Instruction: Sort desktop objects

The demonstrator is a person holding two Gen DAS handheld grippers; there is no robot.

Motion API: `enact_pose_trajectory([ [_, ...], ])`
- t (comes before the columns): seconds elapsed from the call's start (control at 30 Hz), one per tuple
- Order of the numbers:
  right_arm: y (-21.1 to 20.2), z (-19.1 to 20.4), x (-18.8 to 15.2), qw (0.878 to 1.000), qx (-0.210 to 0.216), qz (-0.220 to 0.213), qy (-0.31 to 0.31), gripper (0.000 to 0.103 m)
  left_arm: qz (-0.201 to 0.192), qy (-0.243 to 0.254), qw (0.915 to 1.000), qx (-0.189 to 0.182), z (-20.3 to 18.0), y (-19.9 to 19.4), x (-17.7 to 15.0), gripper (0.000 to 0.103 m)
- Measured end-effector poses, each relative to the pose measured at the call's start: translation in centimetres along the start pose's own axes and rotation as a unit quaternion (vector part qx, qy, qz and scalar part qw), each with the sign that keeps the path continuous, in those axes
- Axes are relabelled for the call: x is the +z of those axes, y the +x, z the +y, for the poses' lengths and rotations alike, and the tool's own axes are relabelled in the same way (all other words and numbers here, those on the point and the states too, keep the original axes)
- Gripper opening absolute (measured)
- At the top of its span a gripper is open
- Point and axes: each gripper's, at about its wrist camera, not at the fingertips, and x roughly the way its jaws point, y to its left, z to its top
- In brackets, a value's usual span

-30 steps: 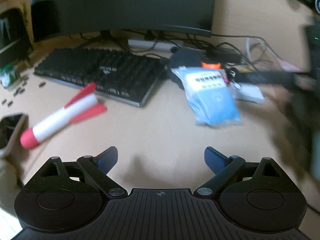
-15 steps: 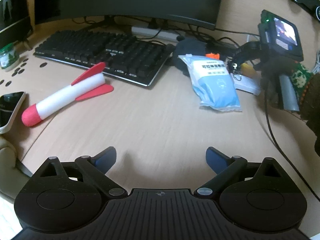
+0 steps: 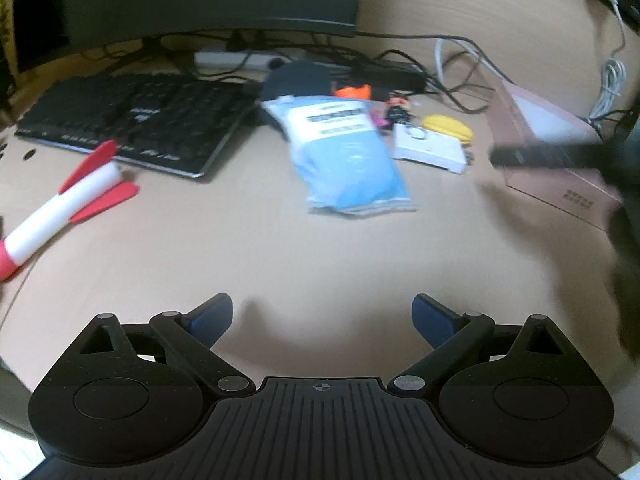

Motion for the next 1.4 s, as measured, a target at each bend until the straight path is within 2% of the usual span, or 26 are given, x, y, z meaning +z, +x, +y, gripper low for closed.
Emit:
enact_pose_trajectory([
  [0.07, -2.5, -0.2, -2.0, 1.0, -0.001, -0.008, -0.025, 0.023, 0.001, -0.009, 0.9999, 0.01, -1.0, -0.1, 0.1, 0.099],
  [0.13, -4.5, -0.7, -3.6, 0.999, -0.001, -0.014, -0.032, 0.068, 0.0, -0.023, 0.9995, 0.021, -1.7, -0.5, 0.0, 0.099],
  [0.17, -5.5, -1.2, -4.3, 0.999, 0.002, -0.02, -0.032, 0.075, -0.001, -0.027, 0.9992, 0.029, -2.1, -0.8, -0.1, 0.099],
  [0.2, -6.3, -1.6, -5.0, 0.999, 0.007, -0.025, -0.03, 0.081, -0.001, -0.026, 0.9989, 0.039, -2.5, -1.2, -0.2, 0.099],
  [0.27, -7.2, -2.1, -6.1, 0.999, 0.012, -0.016, -0.033, 0.084, 0.001, -0.018, 0.9986, 0.049, -3.1, -2.0, -0.4, 0.099],
  [0.37, -8.2, -2.7, -7.7, 1.0, 0.005, 0.002, -0.021, 0.091, -0.001, 0.001, 0.9989, 0.046, -3.6, -3.0, -0.2, 0.1],
  [0.47, -9.8, -3.2, -9.0, 1.0, -0.005, -0.006, 0.01, 0.101, -0.016, 0.007, 0.9991, 0.039, -3.6, -3.7, 0.8, 0.1],
  [0.57, -11.4, -2.9, -9.9, 0.998, -0.041, -0.031, 0.022, 0.103, -0.029, 0.012, 0.9992, 0.026, -3.5, -3.5, 1.8, 0.101],
  [0.7, -12.9, -1.8, -10.2, 0.994, -0.09, -0.047, 0.031, 0.103, -0.036, 0.004, 0.9991, 0.021, -2.8, -1.5, 3.8, 0.101],
  [0.83, -14.7, 0.0, -10.6, 0.987, -0.142, -0.067, 0.027, 0.103, -0.049, 0.011, 0.9984, 0.027, -2.6, 2.4, 5.9, 0.101],
  [0.9, -15.8, 0.6, -11.3, 0.98, -0.178, -0.08, 0.034, 0.103, -0.041, 0.019, 0.9981, 0.043, -2.7, 5.1, 7.0, 0.101],
  [0.97, -16.5, 0.9, -11.7, 0.977, -0.196, -0.07, 0.034, 0.103, -0.031, 0.019, 0.9986, 0.038, -2.6, 7.1, 7.7, 0.101],
  [1.0, -16.6, 1.0, -11.9, 0.977, -0.201, -0.063, 0.03, 0.103, -0.03, 0.023, 0.9987, 0.036, -2.6, 8.0, 8.0, 0.097],
  [1.03, -17.0, 1.1, -12.1, 0.976, -0.207, -0.058, 0.024, 0.103, -0.032, 0.03, 0.9984, 0.035, -2.6, 8.6, 8.2, 0.081],
  [1.1, -17.4, 1.4, -12.5, 0.974, -0.22, -0.054, 0.014, 0.103, -0.034, 0.044, 0.9979, 0.033, -2.7, 9.0, 8.2, 0.068],
  [1.13, -17.5, 1.5, -12.6, 0.973, -0.224, -0.051, 0.011, 0.103, -0.034, 0.045, 0.998, 0.029, -2.5, 8.7, 8.0, 0.062],
  [1.2, -17.4, 1.4, -12.5, 0.976, -0.214, -0.047, 0.007, 0.103, -0.028, 0.043, 0.9986, 0.012, -2.1, 7.7, 7.3, 0.058],
  [1.3, -15.9, 1.0, -11.2, 0.983, -0.179, -0.047, -0.001, 0.103, -0.015, 0.042, 0.9989, -0.011, -1.3, 5.3, 5.0, 0.056],
  [1.4, -13.0, 1.0, -8.6, 0.989, -0.144, -0.038, -0.013, 0.103, -0.003, 0.036, 0.9992, -0.014, -0.5, 3.0, 2.6, 0.056],
])
